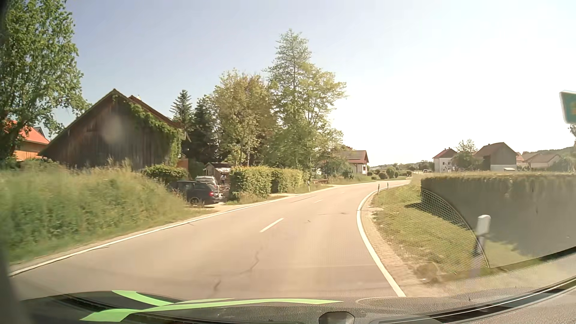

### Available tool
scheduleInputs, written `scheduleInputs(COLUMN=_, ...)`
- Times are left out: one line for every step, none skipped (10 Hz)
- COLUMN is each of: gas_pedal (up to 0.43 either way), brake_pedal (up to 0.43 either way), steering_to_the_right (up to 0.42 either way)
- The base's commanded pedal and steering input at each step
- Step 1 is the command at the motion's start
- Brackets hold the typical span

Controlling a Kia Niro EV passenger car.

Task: Follow the waypoints while adhering to traffic rules and regulations

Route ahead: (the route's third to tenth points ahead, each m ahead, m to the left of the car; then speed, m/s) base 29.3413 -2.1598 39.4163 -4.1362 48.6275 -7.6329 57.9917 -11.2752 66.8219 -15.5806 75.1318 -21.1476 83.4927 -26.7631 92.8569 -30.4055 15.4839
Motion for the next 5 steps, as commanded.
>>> scheduleInputs(gas_pedal=0.15, brake_pedal=0.0, steering_to_the_right=0.039)
scheduleInputs(gas_pedal=0.138, brake_pedal=0.0, steering_to_the_right=0.039)
scheduleInputs(gas_pedal=0.138, brake_pedal=0.0, steering_to_the_right=0.039)
scheduleInputs(gas_pedal=0.13, brake_pedal=0.0, steering_to_the_right=0.039)
scheduleInputs(gas_pedal=0.13, brake_pedal=0.0, steering_to_the_right=0.037)
